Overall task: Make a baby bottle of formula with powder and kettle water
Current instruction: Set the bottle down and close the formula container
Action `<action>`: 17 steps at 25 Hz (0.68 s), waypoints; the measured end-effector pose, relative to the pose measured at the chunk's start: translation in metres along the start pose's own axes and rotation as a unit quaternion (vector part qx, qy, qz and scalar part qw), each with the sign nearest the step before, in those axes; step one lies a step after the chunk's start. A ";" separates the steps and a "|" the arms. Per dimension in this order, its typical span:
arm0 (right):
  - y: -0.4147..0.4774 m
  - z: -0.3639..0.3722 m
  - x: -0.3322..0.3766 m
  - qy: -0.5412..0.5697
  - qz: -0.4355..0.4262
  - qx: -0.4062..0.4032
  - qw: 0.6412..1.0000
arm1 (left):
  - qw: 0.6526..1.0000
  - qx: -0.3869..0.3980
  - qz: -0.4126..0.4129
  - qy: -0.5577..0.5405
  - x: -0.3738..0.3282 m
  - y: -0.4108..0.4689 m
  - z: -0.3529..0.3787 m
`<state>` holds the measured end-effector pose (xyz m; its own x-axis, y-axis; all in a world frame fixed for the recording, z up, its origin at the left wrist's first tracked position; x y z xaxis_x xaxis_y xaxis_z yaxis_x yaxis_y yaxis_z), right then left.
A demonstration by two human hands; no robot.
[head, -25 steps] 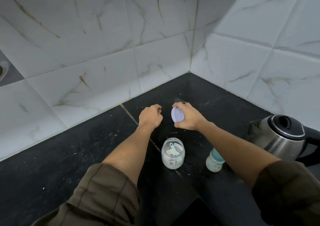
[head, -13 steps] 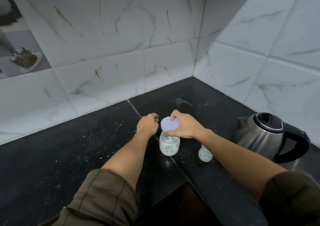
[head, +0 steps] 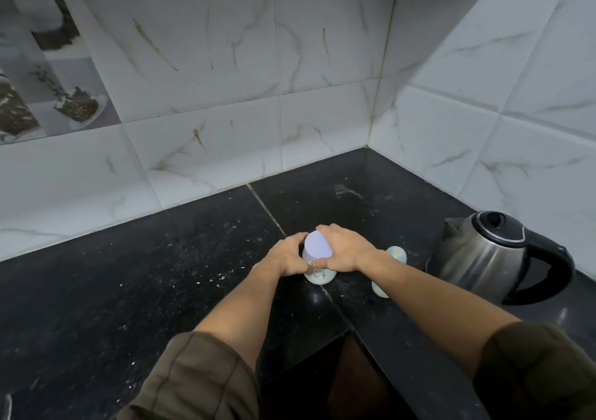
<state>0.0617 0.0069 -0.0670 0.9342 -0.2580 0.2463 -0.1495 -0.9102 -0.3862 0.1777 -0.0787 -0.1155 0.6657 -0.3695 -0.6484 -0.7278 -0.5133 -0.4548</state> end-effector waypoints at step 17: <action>-0.016 -0.028 0.008 -0.115 0.140 0.008 0.983 | 0.998 -0.055 0.026 0.010 0.000 -0.001 0.007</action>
<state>0.0629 0.0105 -0.0334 0.9063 -0.4153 -0.0784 -0.4071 -0.8082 -0.4255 0.1773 -0.0730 -0.1190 0.6313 -0.4128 -0.6565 -0.7398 -0.5746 -0.3501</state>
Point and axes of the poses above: each hand's wrist, its own y-axis towards the middle knuckle, its own z-axis out of the palm, x = y × z, the point moved 7 cm from there along y, towards the middle knuckle, and after that the axes turned 12 degrees about x, right-handed, at the moved point
